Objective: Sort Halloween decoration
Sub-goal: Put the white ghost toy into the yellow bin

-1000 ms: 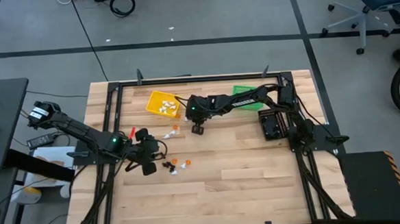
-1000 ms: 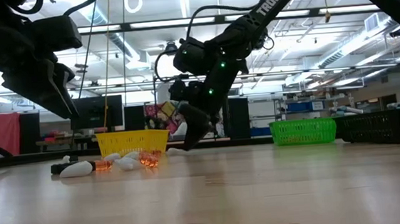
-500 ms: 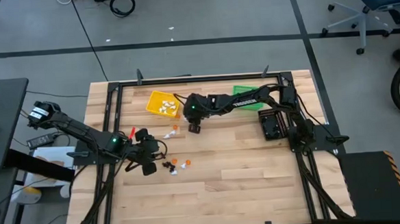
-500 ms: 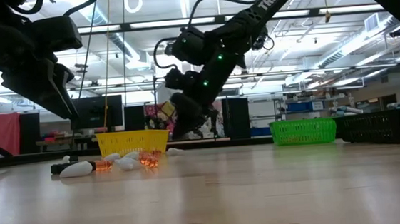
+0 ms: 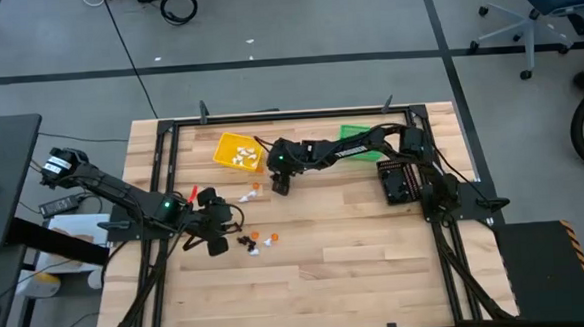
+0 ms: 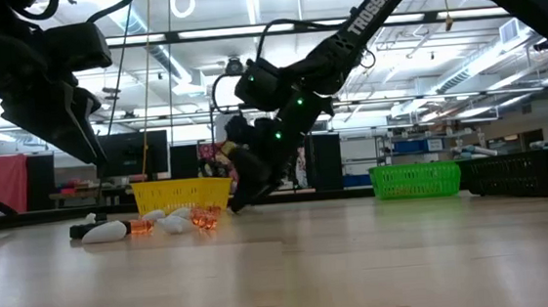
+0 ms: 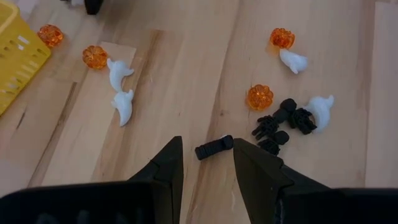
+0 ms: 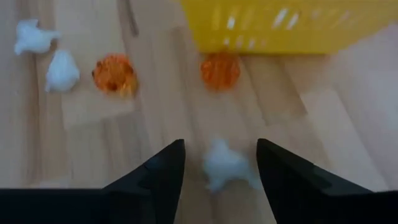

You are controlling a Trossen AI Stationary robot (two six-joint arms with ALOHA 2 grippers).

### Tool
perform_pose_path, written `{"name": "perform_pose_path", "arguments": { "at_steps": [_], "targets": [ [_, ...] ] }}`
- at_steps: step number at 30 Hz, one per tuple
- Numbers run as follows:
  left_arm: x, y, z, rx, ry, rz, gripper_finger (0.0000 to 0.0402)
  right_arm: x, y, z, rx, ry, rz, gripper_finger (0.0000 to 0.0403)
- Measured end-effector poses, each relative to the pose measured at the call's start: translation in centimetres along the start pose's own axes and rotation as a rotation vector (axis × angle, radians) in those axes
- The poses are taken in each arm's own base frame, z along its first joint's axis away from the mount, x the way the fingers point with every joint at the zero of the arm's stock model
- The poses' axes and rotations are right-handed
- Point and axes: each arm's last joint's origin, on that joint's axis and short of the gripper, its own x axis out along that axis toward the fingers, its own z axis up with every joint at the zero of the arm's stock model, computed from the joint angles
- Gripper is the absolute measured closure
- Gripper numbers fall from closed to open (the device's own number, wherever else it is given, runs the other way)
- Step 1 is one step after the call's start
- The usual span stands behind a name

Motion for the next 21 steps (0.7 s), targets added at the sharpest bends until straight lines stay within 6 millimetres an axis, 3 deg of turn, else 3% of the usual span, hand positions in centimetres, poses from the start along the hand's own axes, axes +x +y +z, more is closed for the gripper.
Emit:
{"name": "perform_pose_path", "arguments": {
  "at_steps": [13,21],
  "targets": [
    [0.0,0.0,-0.1,0.0,0.008,0.004,0.0285,0.3,0.8,-0.2,-0.039,0.014,0.045,0.0279],
    [0.0,0.1,-0.1,0.003,0.009,0.006,0.0285,0.2,1.5,-0.3,-0.071,0.019,0.088,0.0308]
  ]
}}
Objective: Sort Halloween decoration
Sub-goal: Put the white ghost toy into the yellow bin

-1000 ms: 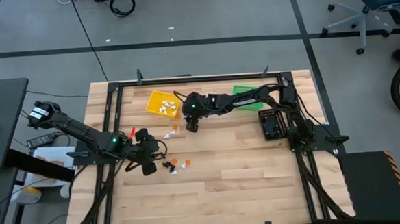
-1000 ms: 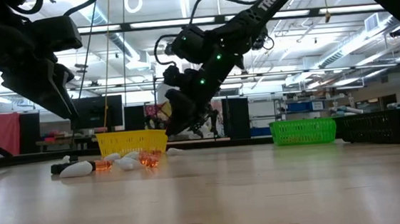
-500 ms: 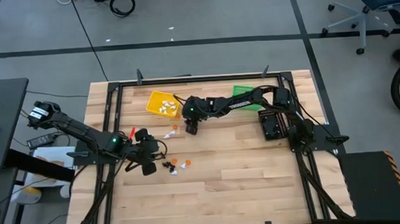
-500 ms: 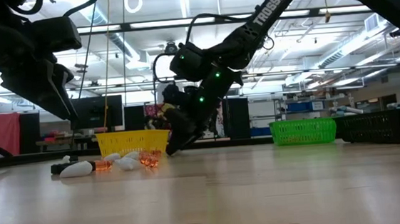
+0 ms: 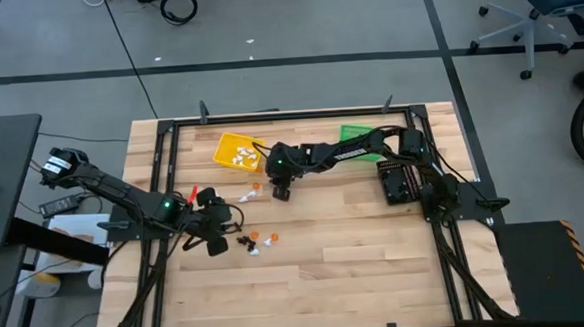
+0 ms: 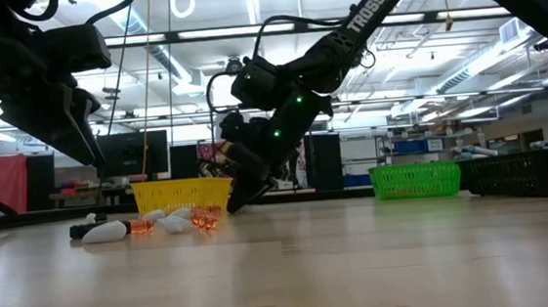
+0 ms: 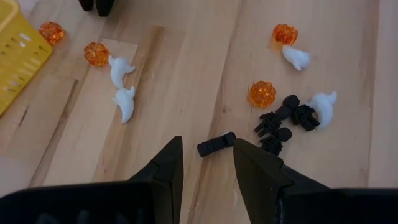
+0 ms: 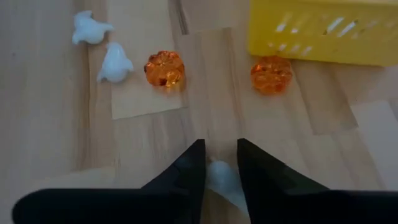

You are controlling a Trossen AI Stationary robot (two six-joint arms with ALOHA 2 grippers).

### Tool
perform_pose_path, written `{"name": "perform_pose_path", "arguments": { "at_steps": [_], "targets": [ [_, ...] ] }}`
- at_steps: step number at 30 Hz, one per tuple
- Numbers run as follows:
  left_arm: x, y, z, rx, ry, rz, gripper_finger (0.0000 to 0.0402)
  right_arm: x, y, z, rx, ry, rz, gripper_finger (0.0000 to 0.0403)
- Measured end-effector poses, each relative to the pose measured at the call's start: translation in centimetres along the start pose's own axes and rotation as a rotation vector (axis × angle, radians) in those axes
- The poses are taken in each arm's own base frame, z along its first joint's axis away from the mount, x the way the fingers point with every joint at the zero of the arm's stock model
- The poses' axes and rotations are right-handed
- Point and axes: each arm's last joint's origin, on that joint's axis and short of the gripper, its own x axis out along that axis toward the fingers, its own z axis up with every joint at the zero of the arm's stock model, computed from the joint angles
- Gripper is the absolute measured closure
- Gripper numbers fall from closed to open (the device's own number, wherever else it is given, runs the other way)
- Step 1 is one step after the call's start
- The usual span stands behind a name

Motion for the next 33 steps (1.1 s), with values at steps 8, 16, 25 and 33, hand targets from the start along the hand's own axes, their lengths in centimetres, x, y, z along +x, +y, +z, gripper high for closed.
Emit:
{"name": "perform_pose_path", "arguments": {
  "at_steps": [8,16,25,33],
  "targets": [
    [0.0,0.0,0.1,-0.008,-0.013,0.004,0.0285,-3.2,0.3,1.8,-0.007,-0.041,0.035,0.031],
    [0.1,-0.1,0.3,-0.017,-0.034,0.007,0.0285,-5.3,0.6,3.3,-0.009,-0.119,0.13,0.0325],
    [0.1,-0.1,0.4,-0.016,-0.044,0.01,0.0285,-6.1,0.3,6.3,-0.019,-0.451,0.063,0.0327],
    [0.1,-0.2,0.5,-0.019,-0.053,0.005,0.0285,-5.8,-1.9,8.6,0.02,-0.742,-0.022,0.0327]
  ]
}}
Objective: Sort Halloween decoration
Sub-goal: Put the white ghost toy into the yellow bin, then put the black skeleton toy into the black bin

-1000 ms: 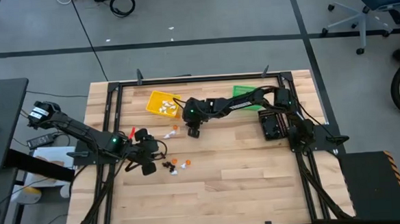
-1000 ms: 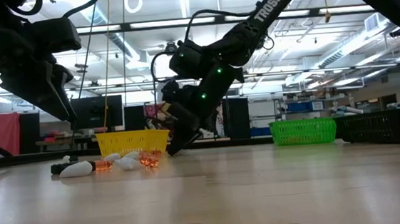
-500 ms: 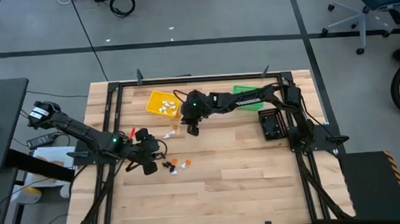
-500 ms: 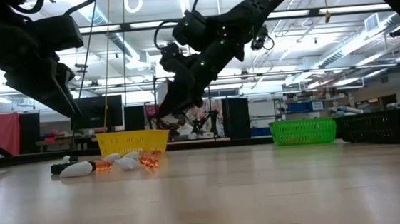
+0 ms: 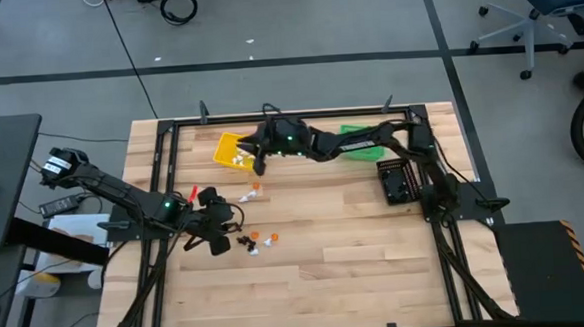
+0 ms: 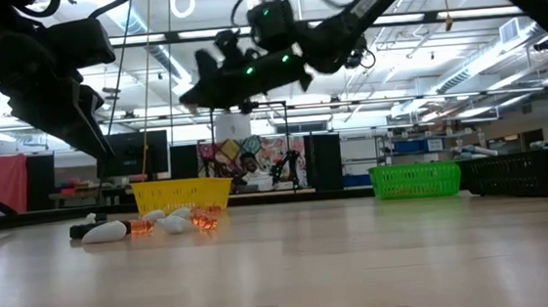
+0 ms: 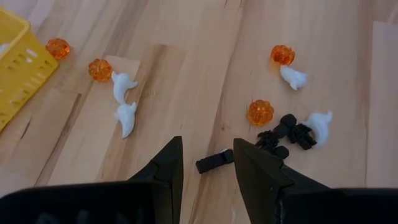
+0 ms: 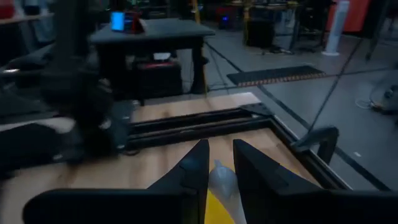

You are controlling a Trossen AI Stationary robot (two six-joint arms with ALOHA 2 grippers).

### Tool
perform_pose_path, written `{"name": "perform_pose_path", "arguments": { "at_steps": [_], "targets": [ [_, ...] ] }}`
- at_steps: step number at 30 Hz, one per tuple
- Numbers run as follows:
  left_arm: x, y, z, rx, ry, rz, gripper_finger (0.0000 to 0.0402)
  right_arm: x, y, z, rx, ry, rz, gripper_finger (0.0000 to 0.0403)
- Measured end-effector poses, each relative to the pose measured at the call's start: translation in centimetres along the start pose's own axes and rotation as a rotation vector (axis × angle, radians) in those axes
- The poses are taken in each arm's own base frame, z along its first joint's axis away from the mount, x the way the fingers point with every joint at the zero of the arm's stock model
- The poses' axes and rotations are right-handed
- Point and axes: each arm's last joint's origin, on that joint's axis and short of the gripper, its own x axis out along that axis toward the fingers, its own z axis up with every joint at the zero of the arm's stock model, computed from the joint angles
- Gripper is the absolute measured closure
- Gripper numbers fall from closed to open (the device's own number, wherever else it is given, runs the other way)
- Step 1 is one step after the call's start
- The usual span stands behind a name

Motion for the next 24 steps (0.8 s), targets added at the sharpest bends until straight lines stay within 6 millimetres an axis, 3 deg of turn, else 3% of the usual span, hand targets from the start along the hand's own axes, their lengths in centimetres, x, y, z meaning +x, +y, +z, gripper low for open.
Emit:
{"name": "perform_pose_path", "arguments": {
  "at_steps": [6,12,18,24],
  "targets": [
    [0.0,-0.1,0.0,-0.022,0.0,-0.003,0.0285,3.2,-0.6,-2.6,0.083,0.152,-0.077,0.0326],
    [-0.2,-0.4,-0.3,-0.025,0.01,-0.013,0.0285,5.0,-1.0,-4.1,0.12,0.309,-0.159,0.0326],
    [-0.2,-0.3,-0.3,-0.027,0.007,-0.009,0.0285,5.2,-1.2,-5.2,0.102,0.372,-0.147,0.0315],
    [-0.2,-0.4,-0.3,-0.03,0.003,-0.01,0.0285,5.0,-1.9,-5.0,0.136,0.379,-0.079,0.0274]
  ]
}}
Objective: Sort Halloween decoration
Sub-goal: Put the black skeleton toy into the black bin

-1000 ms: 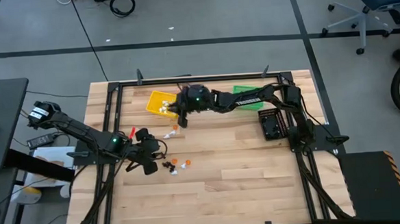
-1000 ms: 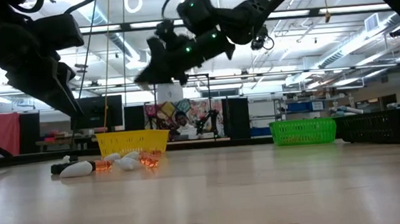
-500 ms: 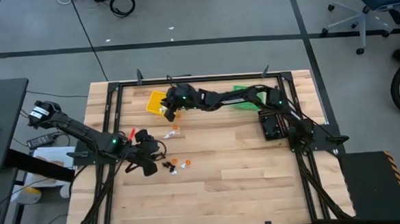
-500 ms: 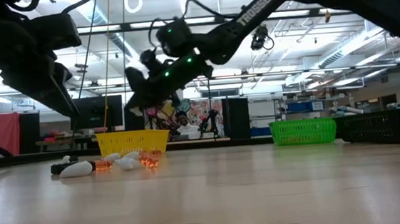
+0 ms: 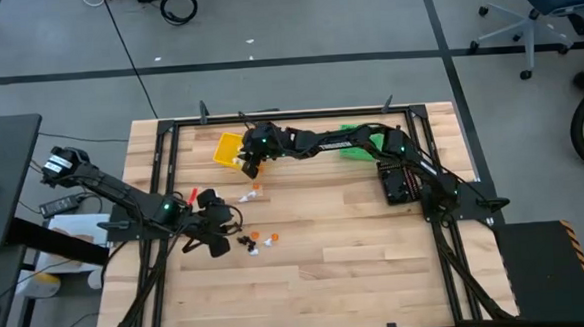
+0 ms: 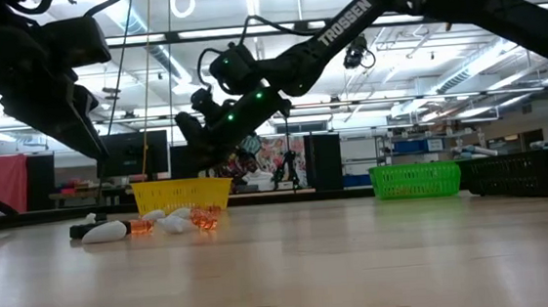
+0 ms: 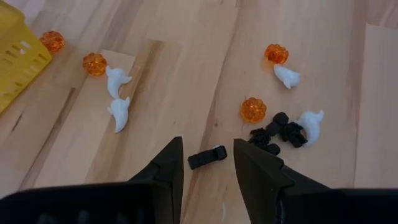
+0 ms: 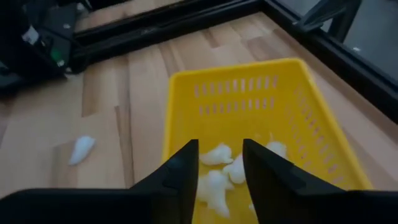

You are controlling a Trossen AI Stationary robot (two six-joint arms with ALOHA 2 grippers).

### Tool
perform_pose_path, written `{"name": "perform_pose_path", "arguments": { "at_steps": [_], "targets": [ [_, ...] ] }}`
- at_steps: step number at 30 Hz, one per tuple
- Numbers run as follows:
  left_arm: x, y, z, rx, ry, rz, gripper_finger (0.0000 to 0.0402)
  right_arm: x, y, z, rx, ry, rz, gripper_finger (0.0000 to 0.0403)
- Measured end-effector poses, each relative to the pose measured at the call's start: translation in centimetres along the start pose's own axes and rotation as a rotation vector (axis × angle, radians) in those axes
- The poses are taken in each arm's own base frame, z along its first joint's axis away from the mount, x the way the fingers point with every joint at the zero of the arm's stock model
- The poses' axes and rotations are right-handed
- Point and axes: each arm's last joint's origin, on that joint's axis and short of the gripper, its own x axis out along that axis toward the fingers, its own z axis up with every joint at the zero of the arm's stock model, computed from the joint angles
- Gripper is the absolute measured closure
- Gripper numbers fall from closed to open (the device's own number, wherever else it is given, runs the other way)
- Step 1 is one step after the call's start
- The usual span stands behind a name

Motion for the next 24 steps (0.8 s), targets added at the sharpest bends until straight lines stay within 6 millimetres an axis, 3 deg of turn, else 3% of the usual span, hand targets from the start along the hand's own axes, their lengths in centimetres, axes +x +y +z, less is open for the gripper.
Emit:
{"name": "perform_pose_path", "arguments": {
  "at_steps": [8,13,16,20,24],
  "targets": [
    [-0.1,-0.1,0.0,0.004,-0.003,-0.007,0.0285,-0.7,-0.1,0.9,0.014,-0.002,0.086,0.024],
    [-0.1,-0.1,-0.1,0.01,-0.002,-0.007,0.0285,-3.8,2.1,4.0,-0.119,-0.049,0.102,0.0245],
    [-0.1,-0.2,-0.1,0.029,0.002,-0.013,0.0285,-5.7,4.0,4.6,-0.205,-0.06,0.122,0.0245],
    [-0.1,-0.2,-0.1,0.03,0.005,-0.016,0.0285,-7.9,6.6,3.5,-0.303,-0.034,0.097,0.0245],
    [-0.1,-0.3,-0.1,0.022,0.024,-0.047,0.0285,-9.8,8.8,0.7,-0.348,-0.01,0.089,0.0246]
  ]
}}
